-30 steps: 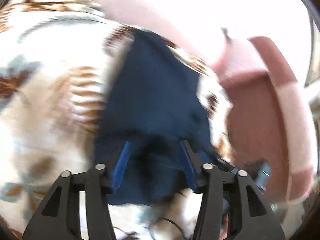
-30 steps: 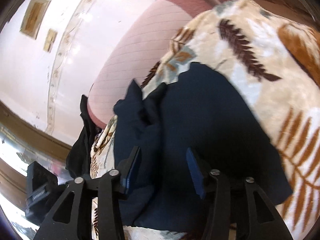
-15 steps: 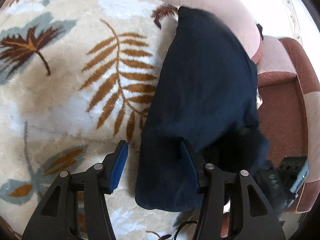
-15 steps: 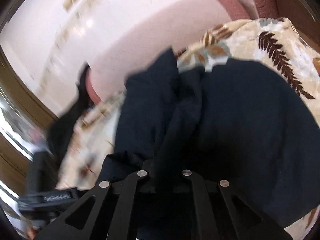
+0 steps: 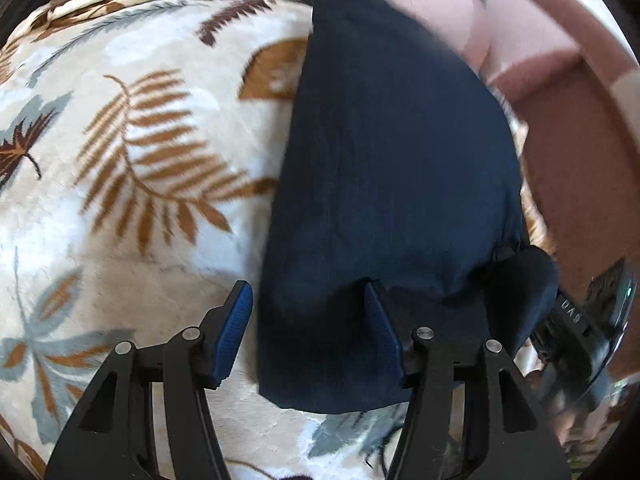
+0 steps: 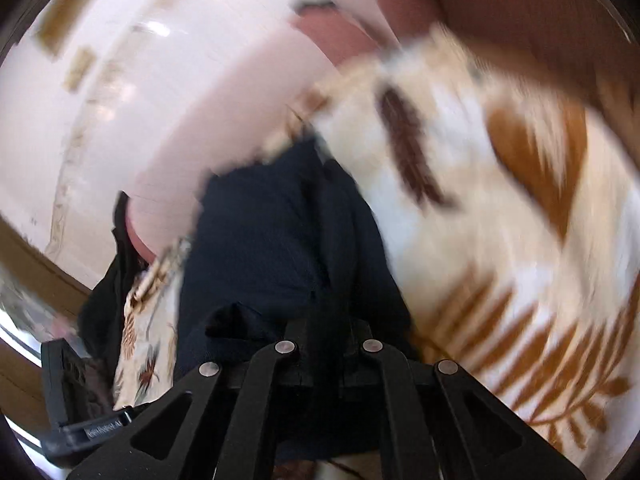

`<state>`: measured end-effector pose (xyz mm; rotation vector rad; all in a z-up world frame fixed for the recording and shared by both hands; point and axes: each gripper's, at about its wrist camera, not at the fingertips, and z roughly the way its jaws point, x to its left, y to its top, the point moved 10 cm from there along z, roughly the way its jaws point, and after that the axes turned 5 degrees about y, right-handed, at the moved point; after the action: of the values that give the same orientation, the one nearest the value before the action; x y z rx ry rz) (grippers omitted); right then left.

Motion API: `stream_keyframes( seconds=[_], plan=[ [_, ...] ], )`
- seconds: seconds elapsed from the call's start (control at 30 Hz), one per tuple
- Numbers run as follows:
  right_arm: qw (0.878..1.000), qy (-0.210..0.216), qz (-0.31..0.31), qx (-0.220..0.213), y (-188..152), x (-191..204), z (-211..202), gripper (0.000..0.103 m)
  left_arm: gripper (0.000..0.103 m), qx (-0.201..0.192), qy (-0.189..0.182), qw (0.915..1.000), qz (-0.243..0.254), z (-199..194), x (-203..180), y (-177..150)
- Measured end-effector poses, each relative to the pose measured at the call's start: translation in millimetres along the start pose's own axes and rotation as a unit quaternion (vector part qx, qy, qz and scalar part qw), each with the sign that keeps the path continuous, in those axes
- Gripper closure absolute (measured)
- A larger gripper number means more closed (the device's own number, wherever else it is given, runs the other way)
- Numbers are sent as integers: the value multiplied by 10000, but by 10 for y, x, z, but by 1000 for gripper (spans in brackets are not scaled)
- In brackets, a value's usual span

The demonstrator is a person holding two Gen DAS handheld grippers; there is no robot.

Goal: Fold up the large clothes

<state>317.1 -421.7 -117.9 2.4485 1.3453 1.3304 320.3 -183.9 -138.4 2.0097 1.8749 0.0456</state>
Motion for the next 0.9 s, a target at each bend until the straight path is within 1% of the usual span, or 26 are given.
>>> stream_keyframes(
  seconds=[0.03,0.07,0.1,0.17,0.2,0.23,0.27,0.33,0.37,0.4,0.43,0.47,0.5,0.53,0.57,0.6,0.67,0.73,0.77,0.8,0.83,0.87,0.9],
  plan=[
    [9998,89,148,-36,11,-22,-40,96,43,-52,102,9999,29,16,-6,-6],
    [9995,173,232,-111,43,-12,-115,92,42,-107,152,9998,37,10,-10,2],
    [9991,162,282,-263,103,-13,-204,88,42,-183,235,9995,69,-11,-13,17],
    [9954,175,271,-899,269,26,-511,87,42,-228,329,9991,131,-40,-24,16],
    [9930,245,224,-1135,311,62,-610,87,42,-247,377,9988,167,-47,-31,25],
    [9891,518,78,-1376,362,184,-750,86,42,-262,436,9985,217,-51,-39,27],
    [9860,831,-108,-1441,374,328,-826,83,42,-265,461,9983,232,-58,-43,24],
    [9830,1226,-459,-1291,312,557,-830,61,41,-279,516,9979,262,-32,-64,36],
    [9826,1295,-601,-1191,262,627,-791,61,40,-280,534,9978,268,-24,-61,26],
    [9836,1278,-779,-1011,170,685,-714,61,39,-282,576,9976,267,-19,-57,25],
    [9867,1075,-997,-700,67,700,-574,62,38,-285,595,9975,264,-26,-61,-5],
    [9901,623,-1205,-365,-32,633,-410,65,38,-285,604,9974,262,-40,-66,-14],
    [9907,131,-1353,-41,-143,527,-262,67,37,-270,605,9975,256,-37,-59,-15],
    [9888,-329,-1421,308,-232,377,-108,70,35,-248,594,9976,241,-51,-66,-33],
    [9863,-637,-1392,624,-323,228,-2,74,34,-198,542,9981,212,-50,-52,-43],
    [9871,-627,-1292,710,-365,153,3,77,34,-140,476,9986,185,-49,-33,-62],
    [9916,-432,-985,724,-331,120,-102,78,34,-88,306,9994,105,-104,3,-109],
    [9924,-465,-934,656,-264,125,-228,78,34,-149,182,9997,-10,-184,73,-98],
    [9929,-599,-895,507,-210,110,-332,77,34,-201,96,9997,-111,-231,126,-59],
    [9935,-695,-836,348,-139,97,-409,73,34,-229,40,9996,-171,-255,156,-26],
    [9946,-731,-730,34,-30,120,-511,71,34,-262,-43,9993,-261,-287,201,54],
    [9962,-538,-657,-176,28,158,-566,71,34,-260,-76,9991,-319,-296,225,129],
    [9979,-169,-506,-373,142,269,-592,69,34,-249,-86,9990,-370,-299,239,199]
  ],
)
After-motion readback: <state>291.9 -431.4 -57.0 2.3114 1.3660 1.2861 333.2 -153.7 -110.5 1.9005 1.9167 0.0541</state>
